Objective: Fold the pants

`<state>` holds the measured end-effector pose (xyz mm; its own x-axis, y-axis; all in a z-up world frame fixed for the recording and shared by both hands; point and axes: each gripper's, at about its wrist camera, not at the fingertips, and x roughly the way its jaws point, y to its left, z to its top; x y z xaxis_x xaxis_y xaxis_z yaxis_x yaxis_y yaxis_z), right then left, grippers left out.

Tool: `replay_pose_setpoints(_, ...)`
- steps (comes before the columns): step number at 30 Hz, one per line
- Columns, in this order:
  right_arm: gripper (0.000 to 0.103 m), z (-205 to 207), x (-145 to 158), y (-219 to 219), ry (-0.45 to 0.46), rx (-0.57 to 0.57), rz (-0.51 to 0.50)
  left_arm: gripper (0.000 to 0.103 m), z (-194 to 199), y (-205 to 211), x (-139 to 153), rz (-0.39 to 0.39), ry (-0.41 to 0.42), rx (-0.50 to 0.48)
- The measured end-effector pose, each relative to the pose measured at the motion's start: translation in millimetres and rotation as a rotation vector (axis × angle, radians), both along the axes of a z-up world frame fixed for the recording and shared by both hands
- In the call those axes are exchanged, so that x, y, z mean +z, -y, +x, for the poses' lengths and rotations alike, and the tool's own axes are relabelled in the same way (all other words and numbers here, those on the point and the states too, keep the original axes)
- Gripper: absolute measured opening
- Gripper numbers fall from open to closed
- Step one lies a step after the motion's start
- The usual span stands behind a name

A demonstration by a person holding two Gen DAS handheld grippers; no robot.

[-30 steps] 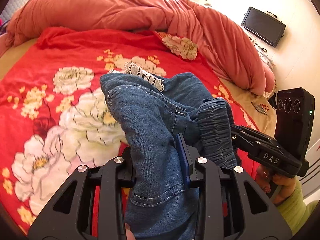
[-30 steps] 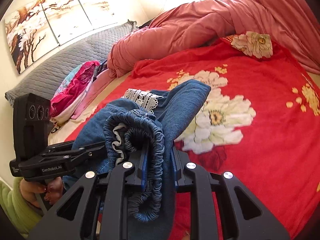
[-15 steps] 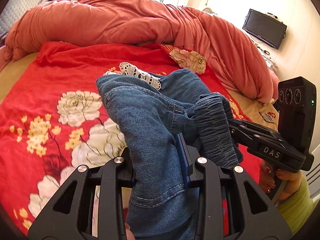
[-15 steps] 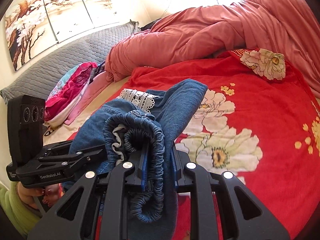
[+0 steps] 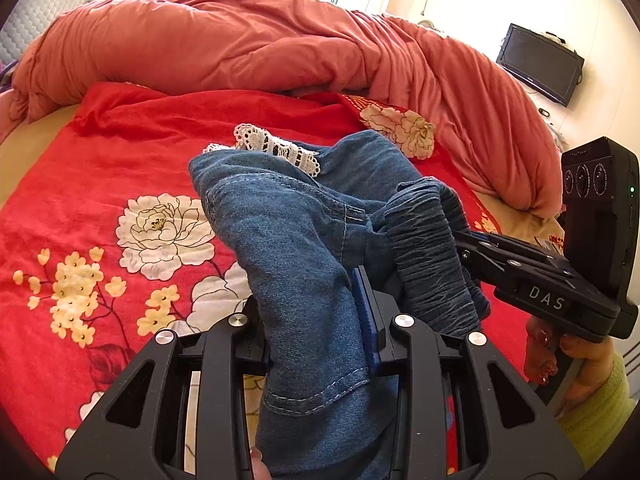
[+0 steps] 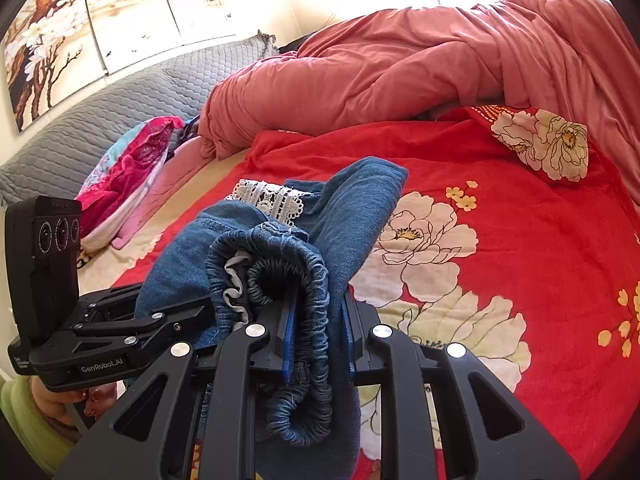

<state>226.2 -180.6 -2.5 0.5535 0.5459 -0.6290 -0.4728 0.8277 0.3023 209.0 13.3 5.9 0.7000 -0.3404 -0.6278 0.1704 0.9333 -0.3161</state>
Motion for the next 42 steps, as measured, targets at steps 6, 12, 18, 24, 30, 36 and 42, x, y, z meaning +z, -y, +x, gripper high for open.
replay_pose_setpoints(6,0.017,9.5,-14.1,-1.7,-0.018,-0.015,-0.027,0.025,10.3,-1.9,-15.4,-0.010,-0.019,0.003)
replay_pose_setpoints(12,0.017,16.7,-34.5,-0.7,-0.073,-0.033,-0.059,0.025,16.3,-5.2,-31.6,-0.029,-0.065,0.012)
replay_pose_setpoints(18,0.024,22.6,-53.8,5.8,-0.133,-0.077,-0.098,0.029,18.7,-9.5,-40.7,-0.033,-0.098,0.033)
replay_pose_setpoints(24,0.046,24.6,-63.6,17.2,-0.163,-0.130,-0.107,0.048,17.5,-17.1,-44.4,-0.019,-0.121,0.049)
replay_pose_setpoints(30,0.056,23.8,-64.6,22.9,-0.161,-0.155,-0.110,0.061,14.5,-21.8,-46.4,-0.017,-0.132,0.058)
replay_pose_setpoints(36,0.066,18.7,-59.8,30.7,-0.133,-0.185,-0.123,0.074,9.1,-20.6,-42.3,0.003,-0.128,0.048)
replay_pose_setpoints(42,0.075,10.4,-50.4,39.8,-0.087,-0.214,-0.111,0.081,5.5,-23.7,-37.9,-0.004,-0.120,0.055)
